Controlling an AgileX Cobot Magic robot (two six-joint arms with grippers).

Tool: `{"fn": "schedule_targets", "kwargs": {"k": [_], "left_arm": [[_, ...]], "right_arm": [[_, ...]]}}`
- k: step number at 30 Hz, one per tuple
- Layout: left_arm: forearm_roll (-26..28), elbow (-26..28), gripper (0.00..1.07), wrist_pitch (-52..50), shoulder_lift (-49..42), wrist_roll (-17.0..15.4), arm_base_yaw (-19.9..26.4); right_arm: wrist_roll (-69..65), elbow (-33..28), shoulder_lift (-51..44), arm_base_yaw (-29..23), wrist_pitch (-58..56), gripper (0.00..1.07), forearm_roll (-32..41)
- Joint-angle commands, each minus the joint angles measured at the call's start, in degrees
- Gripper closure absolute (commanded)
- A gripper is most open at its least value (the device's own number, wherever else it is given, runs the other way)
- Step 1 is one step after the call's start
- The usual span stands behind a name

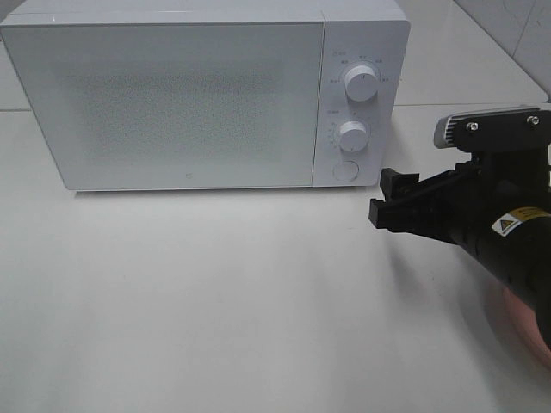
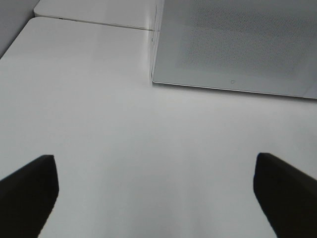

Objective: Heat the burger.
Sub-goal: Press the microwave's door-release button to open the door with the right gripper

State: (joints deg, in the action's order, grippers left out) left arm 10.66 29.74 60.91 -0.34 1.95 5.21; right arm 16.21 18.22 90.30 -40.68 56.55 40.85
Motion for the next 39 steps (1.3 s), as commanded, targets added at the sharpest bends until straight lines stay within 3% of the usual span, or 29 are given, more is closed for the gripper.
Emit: {"fn": "schedule_targets", "kwargs": {"k": [1,12,25,33,39], "left_arm": [[0.23,-0.17,0.06,-0.11,-0.06,0.06,0.11],[0.23,-0.17,0.06,-0.11,-0.06,0.06,0.11],[0.23,-0.17,0.06,-0.11,-0.06,0.06,0.11],[0.23,-0.17,0.06,-0.11,-0.06,0.06,0.11],[0.23,-0.17,0.06,-0.11,-0.06,0.06,0.11]], "right_arm": [[0.80,0.11,1.15,-1.43,1.66,0.31,3.32],[-7.39,0.11,1.95,-1.49,2.69,0.31,5.16],[-45.26,0.11,1.95,-1.49,1.32,0.33,4.76],[-61.99,0.11,1.95,-1.49,1.03,0.46,4.76],[-72.82,0.11,1.95,-1.49,1.03,0.67,4.76]]}}
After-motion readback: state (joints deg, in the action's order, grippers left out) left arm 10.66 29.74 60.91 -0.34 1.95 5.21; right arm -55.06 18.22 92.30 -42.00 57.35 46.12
